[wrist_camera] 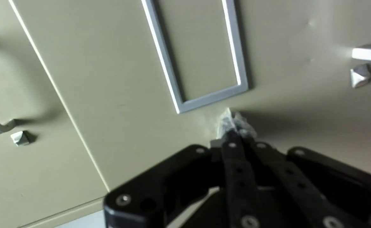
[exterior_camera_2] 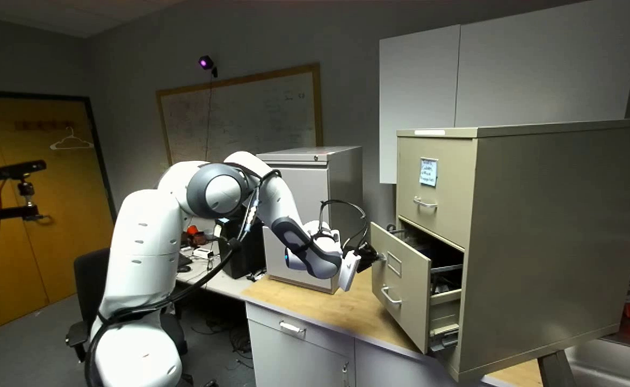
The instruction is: Close lower drawer of the file cabinet
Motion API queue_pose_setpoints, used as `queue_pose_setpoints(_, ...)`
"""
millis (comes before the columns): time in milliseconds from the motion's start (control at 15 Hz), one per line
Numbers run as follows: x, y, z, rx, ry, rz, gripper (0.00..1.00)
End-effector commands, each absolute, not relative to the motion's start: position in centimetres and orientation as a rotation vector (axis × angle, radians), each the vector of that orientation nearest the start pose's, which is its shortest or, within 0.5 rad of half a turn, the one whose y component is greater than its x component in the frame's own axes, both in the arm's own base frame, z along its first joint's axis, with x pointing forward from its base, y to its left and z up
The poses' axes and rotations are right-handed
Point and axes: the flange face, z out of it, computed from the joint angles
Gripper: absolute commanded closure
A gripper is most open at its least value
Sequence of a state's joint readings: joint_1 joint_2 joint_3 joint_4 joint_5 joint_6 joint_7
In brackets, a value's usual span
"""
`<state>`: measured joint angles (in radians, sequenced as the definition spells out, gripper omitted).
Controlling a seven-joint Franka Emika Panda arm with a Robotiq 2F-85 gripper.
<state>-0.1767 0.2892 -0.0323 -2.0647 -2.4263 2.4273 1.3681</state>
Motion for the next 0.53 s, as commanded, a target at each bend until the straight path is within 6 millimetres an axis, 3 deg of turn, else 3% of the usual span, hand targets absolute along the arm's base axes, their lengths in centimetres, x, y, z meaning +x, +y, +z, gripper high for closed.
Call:
queue_pose_setpoints(0,63.0,-17.7,33.7,1.685,0.436,0.823,1.0)
queue_pose_setpoints(200,64.1,-19.7,35.1,1.731,0.309,0.751,1.0)
queue_pose_setpoints(467,66.0,-20.6,37.9,1.902,0.119,0.707,1.0)
